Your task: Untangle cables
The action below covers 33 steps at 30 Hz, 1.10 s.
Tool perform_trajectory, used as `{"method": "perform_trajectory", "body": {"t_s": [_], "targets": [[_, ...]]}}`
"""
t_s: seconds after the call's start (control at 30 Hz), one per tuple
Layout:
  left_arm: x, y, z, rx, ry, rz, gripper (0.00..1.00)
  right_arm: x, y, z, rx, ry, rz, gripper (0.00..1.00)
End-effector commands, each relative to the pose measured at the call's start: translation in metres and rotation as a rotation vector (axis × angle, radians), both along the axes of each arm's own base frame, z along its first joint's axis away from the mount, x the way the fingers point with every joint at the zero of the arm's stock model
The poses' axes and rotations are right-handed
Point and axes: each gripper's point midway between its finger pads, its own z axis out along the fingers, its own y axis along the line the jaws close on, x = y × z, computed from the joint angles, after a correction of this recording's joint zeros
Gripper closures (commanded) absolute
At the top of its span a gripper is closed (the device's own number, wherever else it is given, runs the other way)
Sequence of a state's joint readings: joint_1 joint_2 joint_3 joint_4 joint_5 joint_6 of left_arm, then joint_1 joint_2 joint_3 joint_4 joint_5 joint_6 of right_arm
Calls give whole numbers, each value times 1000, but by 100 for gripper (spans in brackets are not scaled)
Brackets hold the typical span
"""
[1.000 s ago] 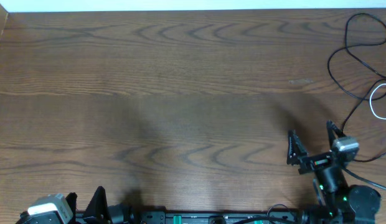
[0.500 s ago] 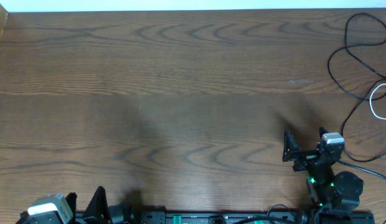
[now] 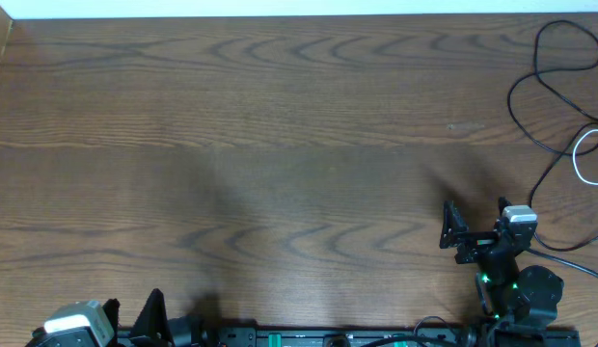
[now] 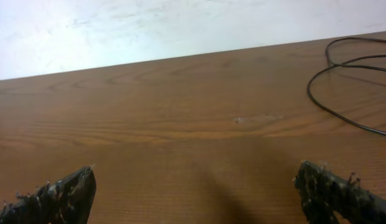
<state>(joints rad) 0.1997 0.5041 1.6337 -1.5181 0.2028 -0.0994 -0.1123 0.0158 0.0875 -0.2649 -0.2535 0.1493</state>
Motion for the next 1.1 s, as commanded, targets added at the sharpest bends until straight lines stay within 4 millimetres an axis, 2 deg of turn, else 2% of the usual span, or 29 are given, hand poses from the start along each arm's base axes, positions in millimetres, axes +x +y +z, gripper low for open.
{"method": "perform_trajectory", "body": {"t_s": [0.0,0.33,0.63,0.9,1.07], "targets": [[-3,1,0,24,2,-3,45,0,1,-5,12,20,-1,1],[-6,1,-5,36,22,-12,45,3,1,-38,30,174,-2,1],[-5,1,-4,37,20,-12,46,2,3,-59,38,270,5,1],[-5,1,-3,42,13,-14,45,-4,22,-76,31,352,88,1],[-5,1,-3,43,13,-14,45,-7,37,-78,20,363,152,1]]}}
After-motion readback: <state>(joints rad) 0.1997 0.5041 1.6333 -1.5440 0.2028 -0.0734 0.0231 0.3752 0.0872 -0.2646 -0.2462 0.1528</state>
